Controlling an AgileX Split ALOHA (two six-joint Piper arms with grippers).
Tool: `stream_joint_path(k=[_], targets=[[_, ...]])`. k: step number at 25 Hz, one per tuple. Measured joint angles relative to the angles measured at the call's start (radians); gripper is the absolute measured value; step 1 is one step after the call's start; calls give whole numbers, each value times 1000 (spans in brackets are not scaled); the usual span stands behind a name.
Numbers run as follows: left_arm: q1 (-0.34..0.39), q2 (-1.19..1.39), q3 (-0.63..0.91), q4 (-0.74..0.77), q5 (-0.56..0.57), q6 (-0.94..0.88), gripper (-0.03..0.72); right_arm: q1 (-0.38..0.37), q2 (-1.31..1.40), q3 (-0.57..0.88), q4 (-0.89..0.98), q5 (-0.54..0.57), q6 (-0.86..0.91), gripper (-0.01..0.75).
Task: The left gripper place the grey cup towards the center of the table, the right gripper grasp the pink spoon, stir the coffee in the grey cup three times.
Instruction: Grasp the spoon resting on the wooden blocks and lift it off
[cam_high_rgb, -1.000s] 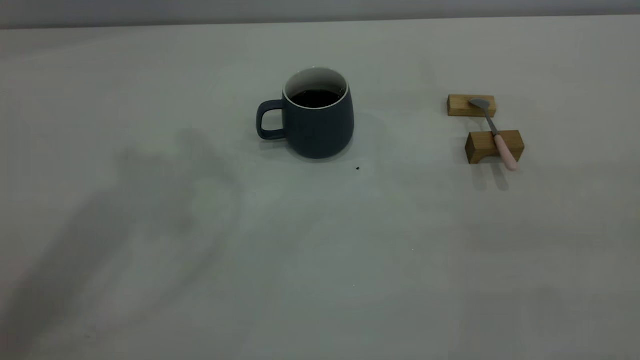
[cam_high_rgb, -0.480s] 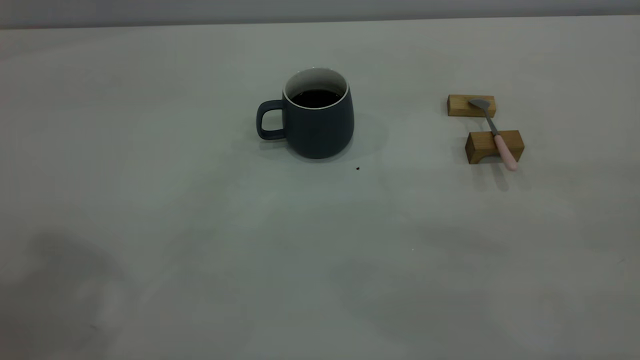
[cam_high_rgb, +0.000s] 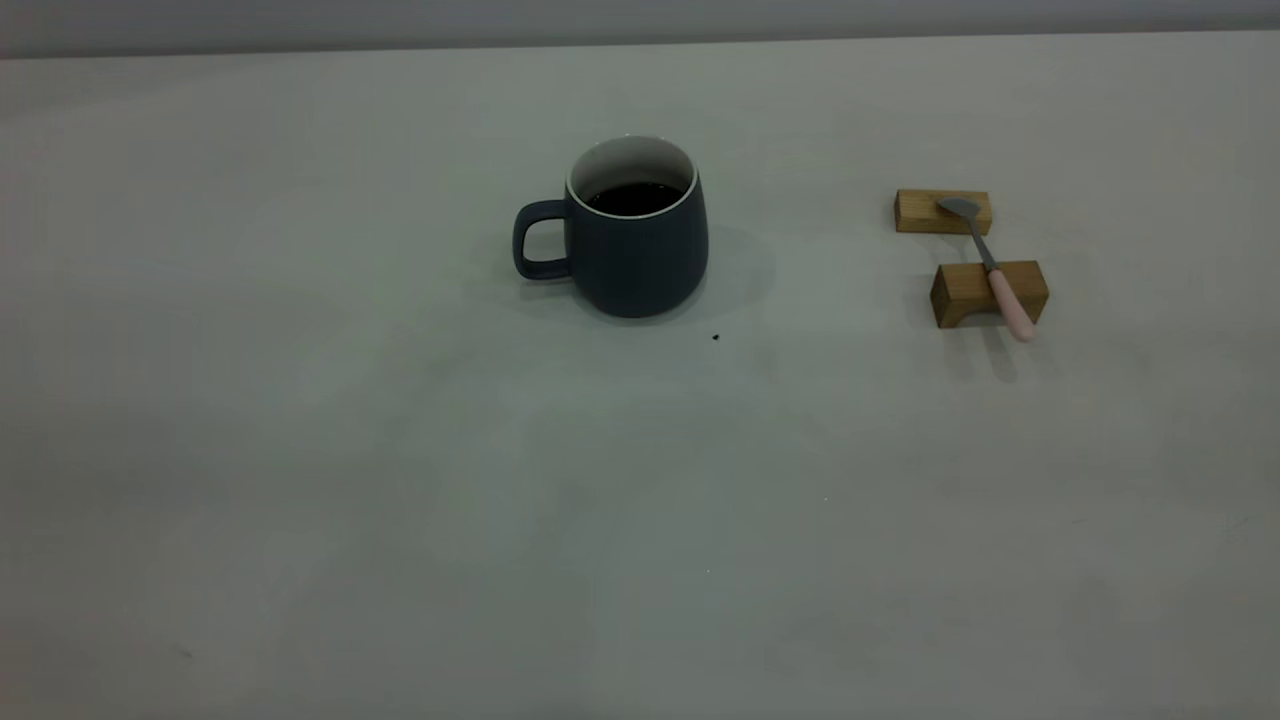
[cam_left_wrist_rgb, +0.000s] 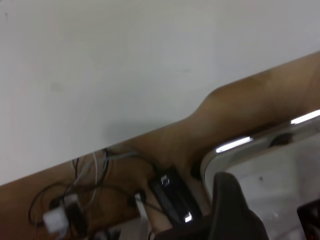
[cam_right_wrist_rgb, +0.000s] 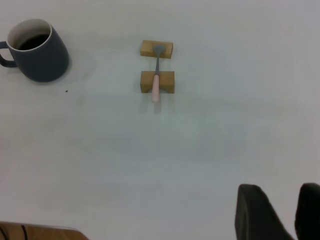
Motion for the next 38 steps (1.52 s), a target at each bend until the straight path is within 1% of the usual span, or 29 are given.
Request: stream_joint_path(k=[9, 11, 15, 19, 22, 26, 29, 30, 32, 35, 36, 38], targets=[[4, -327, 17, 0, 2, 5, 482, 0, 0, 0, 0, 0, 1, 240], [38, -386, 17, 0, 3, 5, 482, 0, 0, 0, 0, 0, 1, 240], [156, -444, 17, 0, 9, 5, 482, 0, 0, 0, 0, 0, 1, 240], [255, -481, 17, 1, 13, 5, 482, 0, 0, 0, 4, 0, 1, 240], [296, -510, 17, 1, 14, 5, 482, 0, 0, -3, 7, -9, 1, 240], [301, -520, 17, 1, 17, 5, 482, 0, 36, -40, 13, -63, -6, 261], [301, -520, 17, 1, 17, 5, 482, 0, 146, -78, 51, -114, -55, 323], [301, -520, 17, 1, 17, 5, 482, 0, 200, -87, 70, -142, -76, 357], [301, -520, 17, 1, 17, 5, 482, 0, 314, -96, 109, -211, -109, 435], [301, -520, 17, 1, 17, 5, 482, 0, 507, -105, 160, -349, -138, 539], [301, -520, 17, 1, 17, 5, 482, 0, 576, -111, 172, -378, -146, 565], [301, -520, 17, 1, 17, 5, 482, 0, 718, -133, 184, -411, -167, 589]])
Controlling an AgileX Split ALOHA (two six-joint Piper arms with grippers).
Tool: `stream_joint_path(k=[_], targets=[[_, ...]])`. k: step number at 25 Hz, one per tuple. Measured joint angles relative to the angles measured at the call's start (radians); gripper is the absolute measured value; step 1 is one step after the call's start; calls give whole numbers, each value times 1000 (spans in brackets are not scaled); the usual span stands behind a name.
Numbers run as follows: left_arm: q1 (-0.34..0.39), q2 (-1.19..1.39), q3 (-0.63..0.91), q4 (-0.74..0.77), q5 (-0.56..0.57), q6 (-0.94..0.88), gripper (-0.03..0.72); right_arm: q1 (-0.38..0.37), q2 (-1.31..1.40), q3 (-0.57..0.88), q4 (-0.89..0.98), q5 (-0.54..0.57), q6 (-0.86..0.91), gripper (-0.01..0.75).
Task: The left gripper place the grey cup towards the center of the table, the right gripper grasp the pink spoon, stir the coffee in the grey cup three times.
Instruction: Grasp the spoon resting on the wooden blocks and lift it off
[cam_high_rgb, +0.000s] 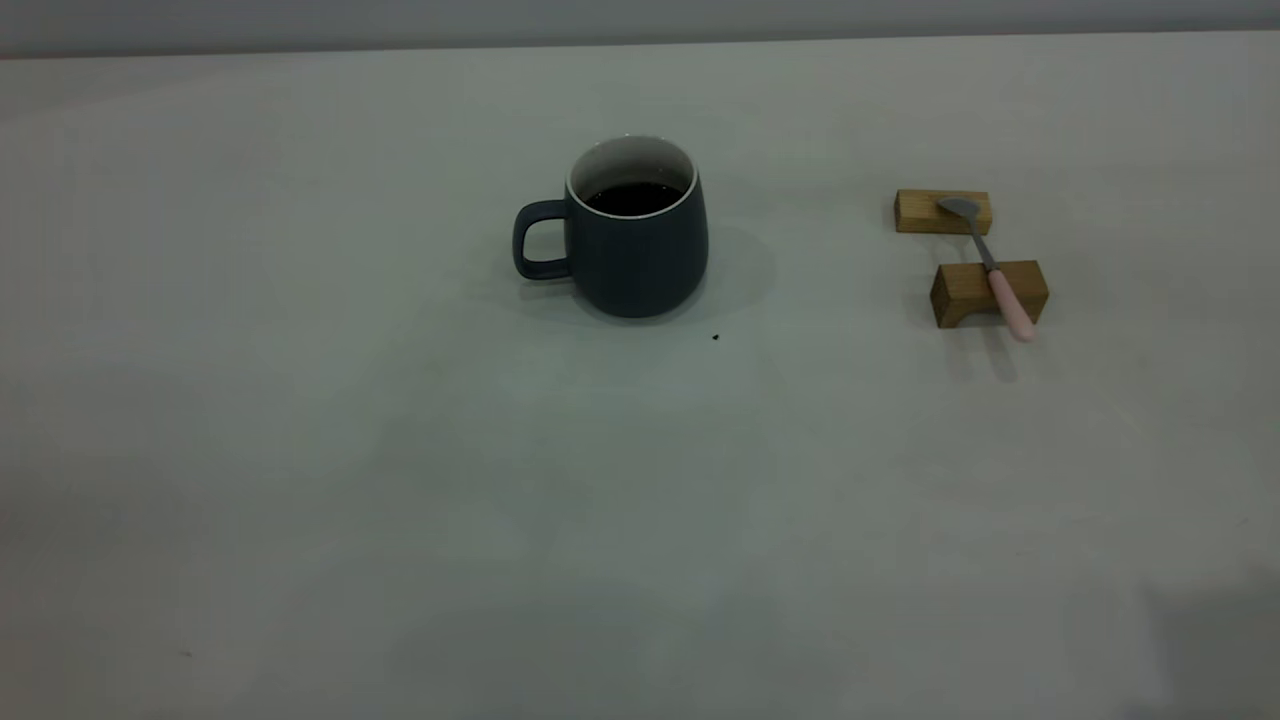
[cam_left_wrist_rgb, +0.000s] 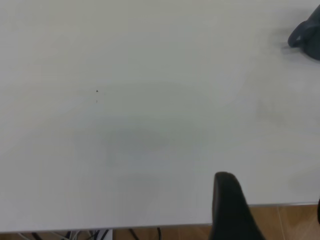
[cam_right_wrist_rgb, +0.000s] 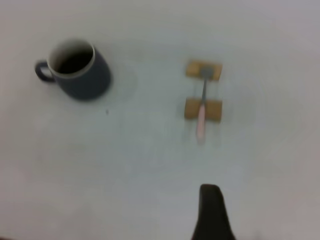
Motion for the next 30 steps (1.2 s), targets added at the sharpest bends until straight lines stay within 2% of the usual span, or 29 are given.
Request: stream_joint_path(k=[13, 30], targets=[[0, 0, 0, 0, 0, 0, 482, 0, 743, -268, 80, -40, -86, 589], [0, 0, 0, 0, 0, 0, 482, 0, 1371, -583, 141, -49, -86, 589]])
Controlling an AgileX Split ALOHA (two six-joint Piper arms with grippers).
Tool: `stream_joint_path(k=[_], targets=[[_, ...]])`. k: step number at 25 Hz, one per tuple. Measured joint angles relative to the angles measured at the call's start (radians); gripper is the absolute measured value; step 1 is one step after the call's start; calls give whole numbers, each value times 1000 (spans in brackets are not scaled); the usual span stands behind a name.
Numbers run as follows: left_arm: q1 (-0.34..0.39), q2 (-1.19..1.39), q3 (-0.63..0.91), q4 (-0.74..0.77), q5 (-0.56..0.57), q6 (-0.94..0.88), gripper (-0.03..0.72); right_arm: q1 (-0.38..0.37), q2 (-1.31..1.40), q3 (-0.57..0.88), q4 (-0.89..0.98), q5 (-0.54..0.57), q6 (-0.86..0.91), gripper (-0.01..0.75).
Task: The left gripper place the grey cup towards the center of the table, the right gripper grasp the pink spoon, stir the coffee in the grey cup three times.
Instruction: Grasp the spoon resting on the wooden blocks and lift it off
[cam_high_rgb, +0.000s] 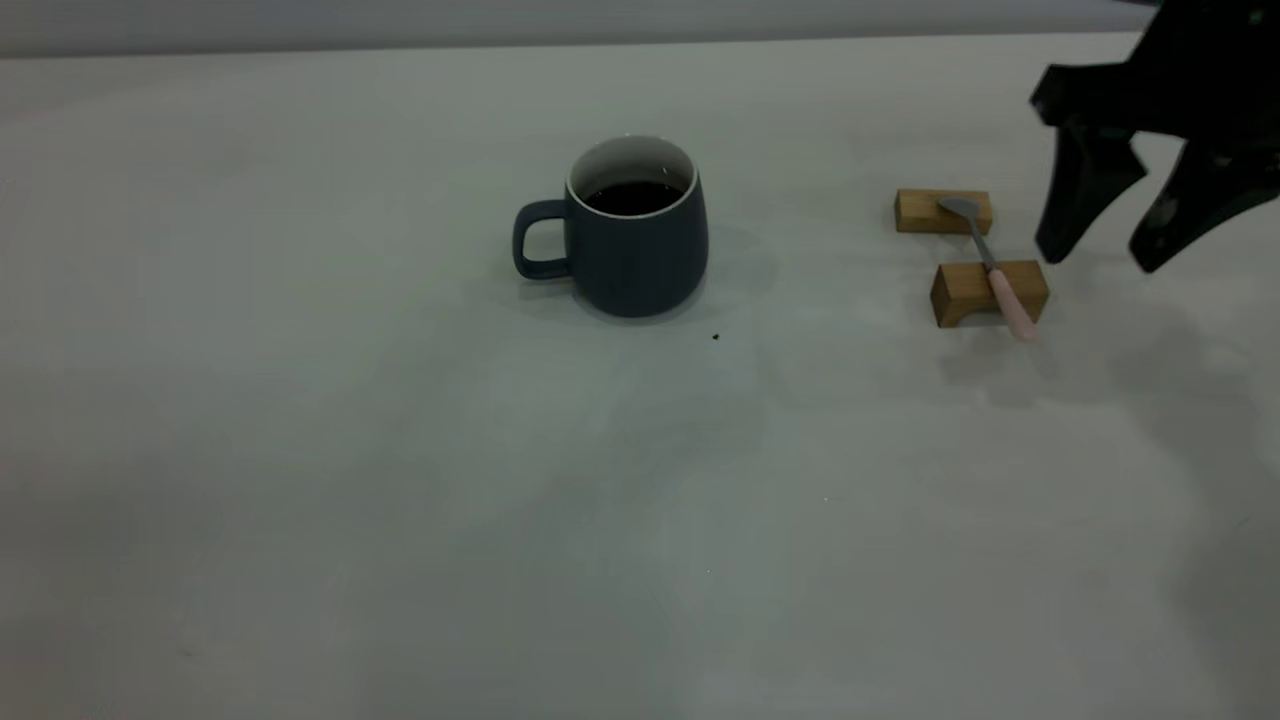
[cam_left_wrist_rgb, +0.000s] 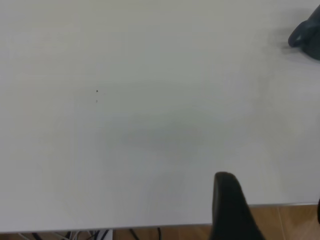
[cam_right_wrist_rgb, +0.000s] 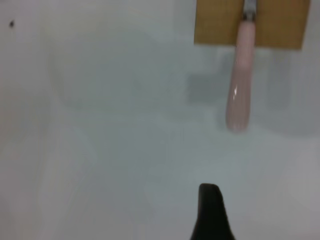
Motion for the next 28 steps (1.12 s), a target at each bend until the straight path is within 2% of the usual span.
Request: stream_joint_path(k=[10, 17, 28], targets=[[0, 0, 0, 0, 0, 0, 482, 69, 154, -119, 14, -1, 1, 588], [0, 0, 0, 0, 0, 0, 482, 69, 189, -133, -48, -18, 33, 588], [0, 0, 0, 0, 0, 0, 482, 69, 191, -134, -22, -85, 39, 588]])
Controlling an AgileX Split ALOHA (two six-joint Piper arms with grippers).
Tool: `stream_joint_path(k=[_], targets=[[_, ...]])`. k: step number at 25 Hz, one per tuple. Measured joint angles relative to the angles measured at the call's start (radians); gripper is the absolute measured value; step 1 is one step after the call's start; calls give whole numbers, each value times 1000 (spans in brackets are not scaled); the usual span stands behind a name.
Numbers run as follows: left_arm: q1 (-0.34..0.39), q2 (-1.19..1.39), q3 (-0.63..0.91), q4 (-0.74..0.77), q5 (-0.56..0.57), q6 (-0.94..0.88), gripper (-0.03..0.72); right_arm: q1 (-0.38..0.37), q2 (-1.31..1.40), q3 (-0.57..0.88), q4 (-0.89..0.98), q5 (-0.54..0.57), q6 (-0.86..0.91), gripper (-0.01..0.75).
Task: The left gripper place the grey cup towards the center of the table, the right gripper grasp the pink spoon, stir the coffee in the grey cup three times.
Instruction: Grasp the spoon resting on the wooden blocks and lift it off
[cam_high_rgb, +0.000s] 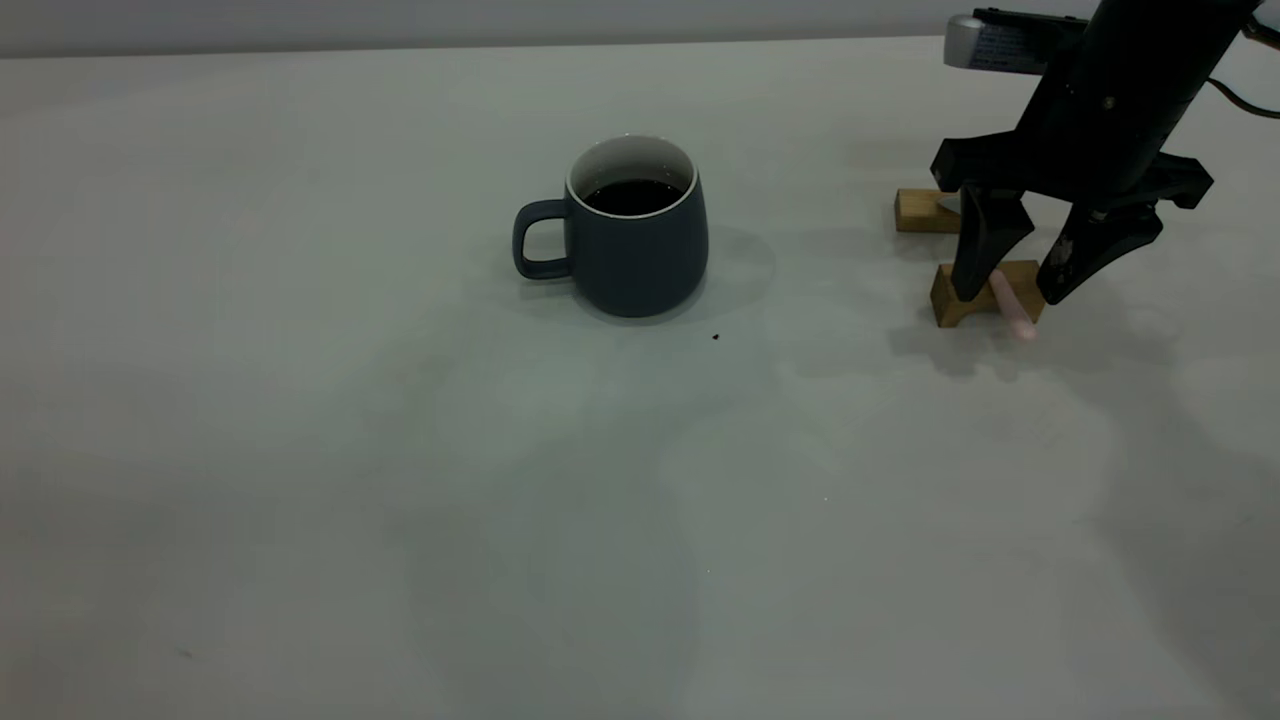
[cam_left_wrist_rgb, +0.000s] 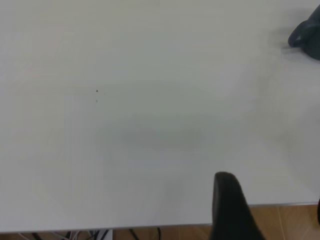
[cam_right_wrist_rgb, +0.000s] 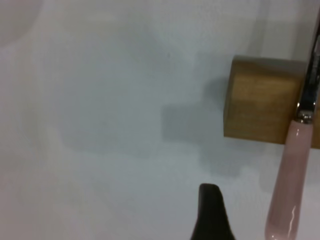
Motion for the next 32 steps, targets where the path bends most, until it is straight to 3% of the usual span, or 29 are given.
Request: stream_joint_path(k=[19, 23, 27, 32], targets=[[0, 0, 0, 0, 0, 0, 482, 0, 69, 0, -1, -9, 0, 588], [0, 0, 0, 0, 0, 0, 482, 0, 72, 0, -1, -55, 0, 573], [0, 0, 0, 0, 0, 0, 482, 0, 72, 0, -1, -65, 0, 443], [0, 0, 0, 0, 0, 0, 482, 0, 72, 0, -2, -51, 0, 169]])
